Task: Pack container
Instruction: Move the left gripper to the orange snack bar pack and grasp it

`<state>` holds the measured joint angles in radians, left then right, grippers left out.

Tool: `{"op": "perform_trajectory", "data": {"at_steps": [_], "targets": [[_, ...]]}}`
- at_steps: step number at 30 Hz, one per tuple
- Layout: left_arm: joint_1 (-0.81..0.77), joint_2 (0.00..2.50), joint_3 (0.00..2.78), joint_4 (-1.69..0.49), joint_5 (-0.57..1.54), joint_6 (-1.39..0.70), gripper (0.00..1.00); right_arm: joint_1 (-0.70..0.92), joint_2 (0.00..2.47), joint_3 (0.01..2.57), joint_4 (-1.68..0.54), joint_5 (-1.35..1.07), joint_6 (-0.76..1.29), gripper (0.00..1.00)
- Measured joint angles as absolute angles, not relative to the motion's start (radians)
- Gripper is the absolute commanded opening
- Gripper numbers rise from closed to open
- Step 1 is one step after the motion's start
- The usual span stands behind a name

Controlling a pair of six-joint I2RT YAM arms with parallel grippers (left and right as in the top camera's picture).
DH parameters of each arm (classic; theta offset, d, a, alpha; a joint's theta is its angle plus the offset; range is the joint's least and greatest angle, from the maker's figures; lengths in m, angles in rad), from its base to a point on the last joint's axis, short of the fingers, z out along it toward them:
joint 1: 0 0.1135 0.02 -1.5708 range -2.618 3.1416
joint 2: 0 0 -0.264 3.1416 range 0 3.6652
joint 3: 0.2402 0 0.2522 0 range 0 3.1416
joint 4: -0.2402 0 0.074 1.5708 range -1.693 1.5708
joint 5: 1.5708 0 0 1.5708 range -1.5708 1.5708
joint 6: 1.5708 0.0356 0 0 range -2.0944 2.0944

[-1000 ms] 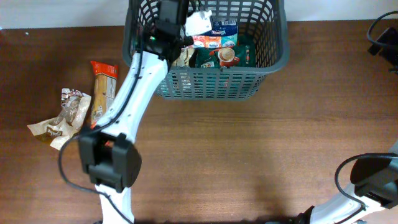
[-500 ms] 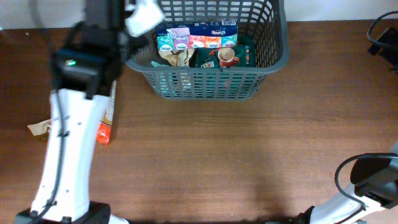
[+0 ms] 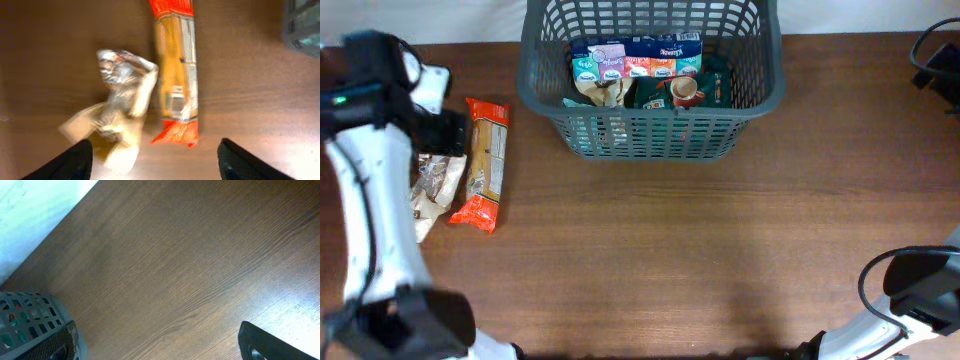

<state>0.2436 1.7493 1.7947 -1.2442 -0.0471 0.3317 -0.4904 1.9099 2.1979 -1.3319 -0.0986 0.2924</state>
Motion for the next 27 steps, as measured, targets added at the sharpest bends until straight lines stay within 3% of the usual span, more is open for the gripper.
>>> {"op": "perform_trajectory", "data": {"at_steps": [8,21,23,24,26,27], "targets": [[0.240,2.010,1.657,-1.099,0.001,0.294,0.79,-0.490,1.910,2.198,-1.332,-0.099,0.292,0.99],[0.240,2.185,1.657,-1.000,0.027,0.290,0.78,-0.490,1.910,2.198,-1.332,-0.099,0.292,0.99],[0.240,2.201,1.657,-0.991,0.022,0.288,0.64,-0.490,1.910,2.198,-1.332,-0.099,0.291,0.99],[0.241,2.204,1.657,-0.988,0.019,0.282,0.49,-0.490,1.910,2.198,-1.332,-0.099,0.292,0.99],[0.244,2.204,1.657,-0.983,0.013,0.280,0.03,-0.490,1.910,2.198,-1.332,-0.099,0.292,0.99],[0.244,2.204,1.659,-0.984,0.012,0.280,0.02,-0.490,1.910,2.198,-1.332,-0.099,0.291,0.99]]}}
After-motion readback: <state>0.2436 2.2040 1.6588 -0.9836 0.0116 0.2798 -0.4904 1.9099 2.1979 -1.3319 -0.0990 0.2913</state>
